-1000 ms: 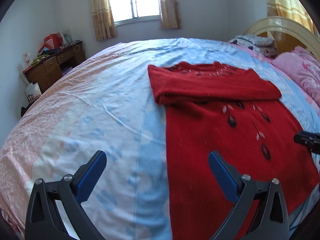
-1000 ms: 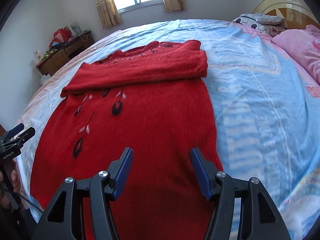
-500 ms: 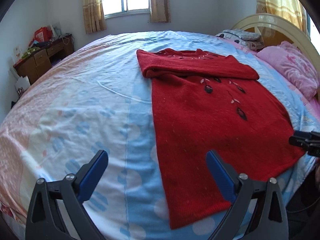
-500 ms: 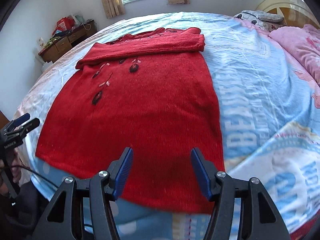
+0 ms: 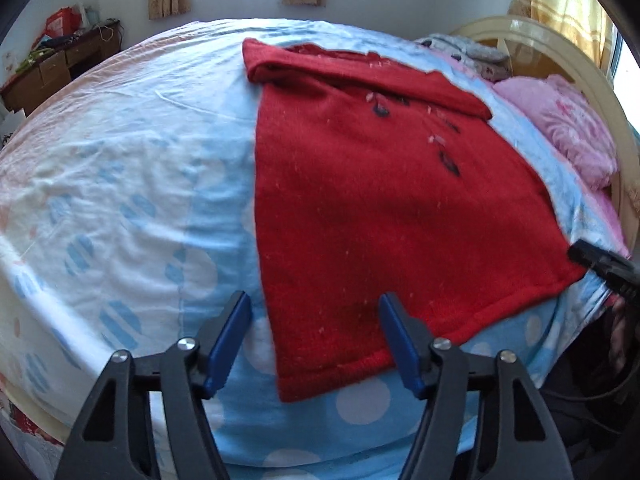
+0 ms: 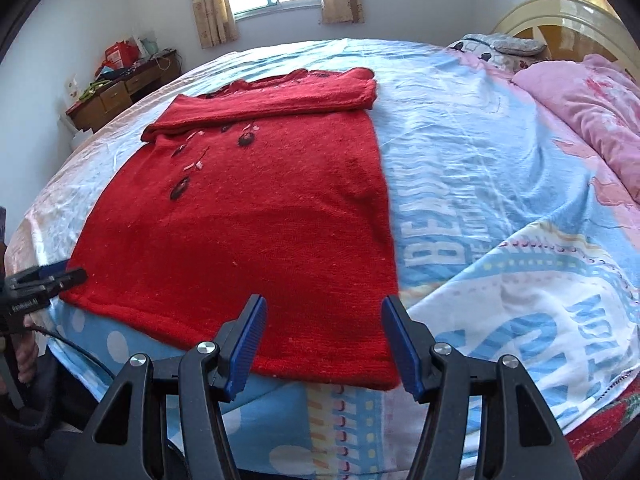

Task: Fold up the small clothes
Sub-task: 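Close the left gripper on the sweater hem while the right gripper grasps the hem too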

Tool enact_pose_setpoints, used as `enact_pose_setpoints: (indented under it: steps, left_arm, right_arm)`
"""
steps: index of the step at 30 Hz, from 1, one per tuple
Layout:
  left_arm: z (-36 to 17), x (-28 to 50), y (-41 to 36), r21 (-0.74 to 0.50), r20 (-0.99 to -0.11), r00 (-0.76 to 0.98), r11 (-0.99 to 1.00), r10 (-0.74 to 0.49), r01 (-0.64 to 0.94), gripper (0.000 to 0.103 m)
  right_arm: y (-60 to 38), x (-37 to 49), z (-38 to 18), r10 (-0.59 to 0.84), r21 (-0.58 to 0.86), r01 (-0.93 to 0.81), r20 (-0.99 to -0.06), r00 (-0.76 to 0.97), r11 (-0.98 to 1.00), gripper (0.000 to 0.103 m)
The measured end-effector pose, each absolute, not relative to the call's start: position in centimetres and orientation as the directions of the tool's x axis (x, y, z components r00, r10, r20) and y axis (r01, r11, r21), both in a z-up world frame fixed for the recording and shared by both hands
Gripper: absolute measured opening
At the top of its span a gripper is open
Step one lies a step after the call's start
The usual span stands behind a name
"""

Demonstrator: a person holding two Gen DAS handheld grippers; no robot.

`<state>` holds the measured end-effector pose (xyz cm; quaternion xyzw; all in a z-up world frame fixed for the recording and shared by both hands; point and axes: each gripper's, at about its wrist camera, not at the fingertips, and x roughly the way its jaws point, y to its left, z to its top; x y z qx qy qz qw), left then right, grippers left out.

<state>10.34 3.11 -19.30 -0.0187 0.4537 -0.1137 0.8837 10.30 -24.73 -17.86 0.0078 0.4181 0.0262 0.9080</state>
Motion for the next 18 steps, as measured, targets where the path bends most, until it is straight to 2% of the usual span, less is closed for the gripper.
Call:
enact_pose_setpoints:
  steps: [1,2,3,4,5,6,11,16,18]
  left_arm:
    - [-19.3,10.2,2.9,-0.115,-0.795,0.572,0.975,-0.204,0.189,0.066]
    - [-19.3,10.1,2.9,-0.107,-0.794,0.575,0.976,-0.199,0.190,0.058]
    - [-19.2,10.1,3.0,-0.103,-0.793,0.578,0.977,-0.195,0.188,0.044]
    - [-19.1,10.1,3.1,-0.103,-0.791,0.580,0.977,-0.194,0.186,0.036]
    - [-19.0,10.1,3.3,-0.097,-0.790,0.583,0.978,-0.187,0.182,0.021]
    - [-18.9,10.0,3.5,-0.090,-0.789,0.588,0.980,-0.180,0.179,0.013]
    - [-18.6,9.8,3.5,-0.103,-0.783,0.588,0.975,-0.203,0.199,0.010]
    - [-19.1,10.4,3.9,-0.145,-0.784,0.578,0.972,-0.226,0.184,0.019]
    - [-19.1,10.5,4.0,-0.177,-0.779,0.573,0.965,-0.256,0.192,0.029]
  right_arm:
    - [-24.9,10.2,-17.8,0.043,0.030,-0.031,-0.755,0.655,0.999,0.061]
    - [-25.1,10.2,-17.7,0.038,0.029,-0.024,-0.753,0.657,0.999,0.061]
    - [-25.2,10.2,-17.7,0.032,0.028,-0.017,-0.755,0.655,0.999,0.061]
    - [-25.4,10.3,-17.8,0.024,0.027,-0.006,-0.759,0.650,1.000,0.061]
    - [-25.7,10.3,-17.9,0.016,0.027,0.007,-0.763,0.646,1.000,0.061]
    - [-25.8,10.4,-18.0,0.008,0.026,0.019,-0.769,0.640,0.999,0.061]
    - [-26.6,10.2,-18.5,0.058,0.090,0.023,-0.791,0.610,0.996,0.061]
    - [-26.7,10.2,-19.4,0.112,0.148,0.014,-0.805,0.583,0.989,0.060]
    - [-26.7,10.3,-19.7,0.127,0.168,0.019,-0.811,0.571,0.986,0.060]
